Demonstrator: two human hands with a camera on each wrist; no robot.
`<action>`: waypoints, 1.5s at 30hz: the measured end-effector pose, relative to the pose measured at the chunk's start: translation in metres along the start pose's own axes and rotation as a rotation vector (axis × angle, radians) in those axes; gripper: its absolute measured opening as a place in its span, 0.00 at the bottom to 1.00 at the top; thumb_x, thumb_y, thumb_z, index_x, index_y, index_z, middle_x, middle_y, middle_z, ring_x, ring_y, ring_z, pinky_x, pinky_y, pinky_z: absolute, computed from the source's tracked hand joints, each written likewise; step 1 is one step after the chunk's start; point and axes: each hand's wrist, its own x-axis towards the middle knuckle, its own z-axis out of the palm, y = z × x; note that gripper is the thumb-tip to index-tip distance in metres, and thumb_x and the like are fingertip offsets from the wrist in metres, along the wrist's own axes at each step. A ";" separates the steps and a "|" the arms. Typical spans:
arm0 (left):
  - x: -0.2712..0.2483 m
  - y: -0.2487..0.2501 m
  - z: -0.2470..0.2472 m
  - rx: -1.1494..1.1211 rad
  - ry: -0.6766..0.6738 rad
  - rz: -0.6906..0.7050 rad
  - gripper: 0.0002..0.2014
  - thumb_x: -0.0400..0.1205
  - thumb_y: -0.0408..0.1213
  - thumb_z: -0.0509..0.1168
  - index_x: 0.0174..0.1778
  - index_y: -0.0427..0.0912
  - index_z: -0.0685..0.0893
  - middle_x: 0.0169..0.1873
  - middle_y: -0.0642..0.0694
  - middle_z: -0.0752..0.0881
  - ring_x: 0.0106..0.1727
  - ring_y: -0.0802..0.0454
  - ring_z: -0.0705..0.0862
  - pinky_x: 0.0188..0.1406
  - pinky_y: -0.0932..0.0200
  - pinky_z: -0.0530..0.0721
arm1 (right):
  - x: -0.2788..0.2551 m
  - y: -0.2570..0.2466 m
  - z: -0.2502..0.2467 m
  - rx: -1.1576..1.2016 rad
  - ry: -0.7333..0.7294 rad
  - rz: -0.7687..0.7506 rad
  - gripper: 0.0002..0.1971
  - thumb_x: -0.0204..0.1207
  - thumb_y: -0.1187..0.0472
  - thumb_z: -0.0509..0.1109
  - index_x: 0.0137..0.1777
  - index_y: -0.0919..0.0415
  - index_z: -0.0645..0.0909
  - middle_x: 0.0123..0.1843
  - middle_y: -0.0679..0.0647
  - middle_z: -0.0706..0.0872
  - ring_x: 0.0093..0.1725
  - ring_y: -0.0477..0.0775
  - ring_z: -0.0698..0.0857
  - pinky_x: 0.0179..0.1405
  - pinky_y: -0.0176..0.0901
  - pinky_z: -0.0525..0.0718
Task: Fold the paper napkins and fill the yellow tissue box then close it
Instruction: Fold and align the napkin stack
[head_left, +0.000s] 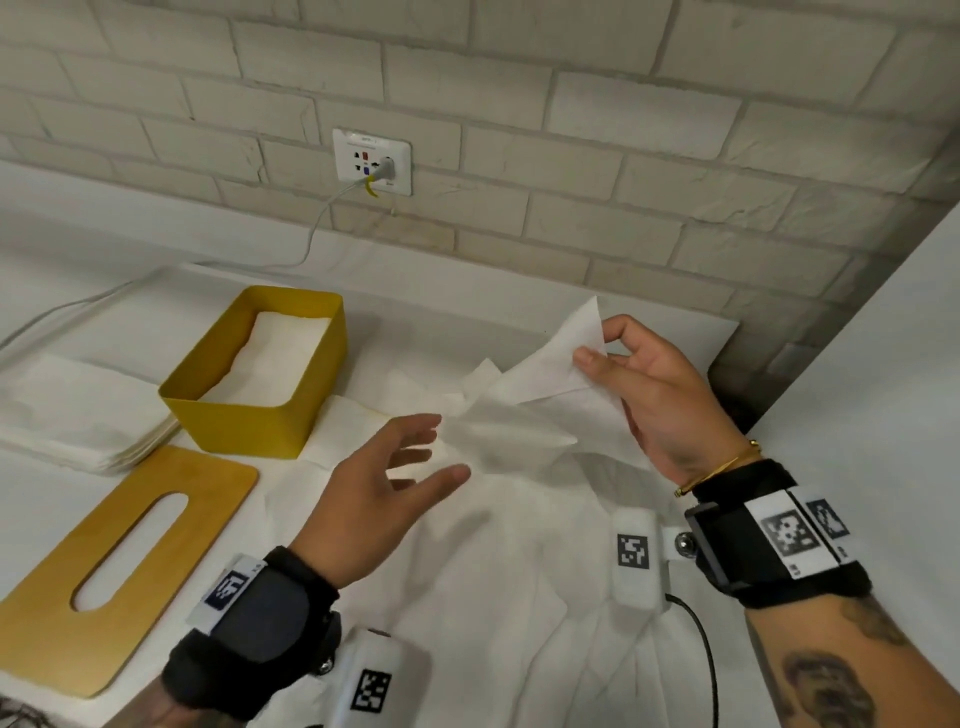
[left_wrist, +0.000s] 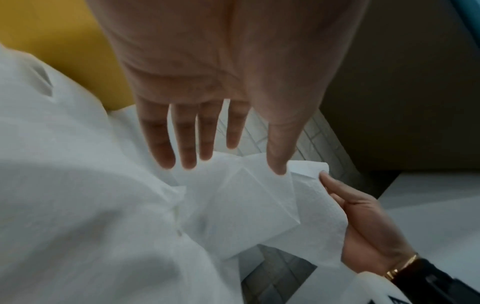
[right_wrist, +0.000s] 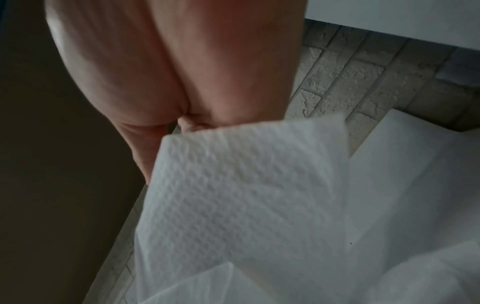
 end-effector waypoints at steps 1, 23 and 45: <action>0.003 0.001 -0.001 -0.023 0.033 0.025 0.29 0.69 0.61 0.73 0.67 0.63 0.80 0.61 0.64 0.86 0.62 0.70 0.84 0.58 0.65 0.85 | -0.002 0.000 0.004 -0.004 -0.009 0.003 0.10 0.74 0.56 0.73 0.52 0.58 0.80 0.46 0.60 0.92 0.44 0.56 0.90 0.46 0.46 0.88; 0.051 -0.016 -0.045 -0.490 -0.120 0.004 0.14 0.73 0.36 0.81 0.54 0.47 0.93 0.39 0.45 0.87 0.43 0.49 0.85 0.48 0.57 0.82 | -0.042 0.047 0.038 0.167 0.445 0.186 0.24 0.74 0.56 0.76 0.70 0.48 0.77 0.55 0.54 0.93 0.51 0.53 0.92 0.49 0.52 0.89; 0.038 0.041 -0.038 -0.015 -0.229 0.396 0.03 0.78 0.39 0.78 0.44 0.46 0.92 0.49 0.54 0.93 0.55 0.60 0.89 0.62 0.67 0.81 | -0.054 0.037 0.069 -0.622 0.177 -0.121 0.09 0.79 0.57 0.78 0.57 0.50 0.90 0.55 0.39 0.91 0.59 0.37 0.87 0.61 0.33 0.82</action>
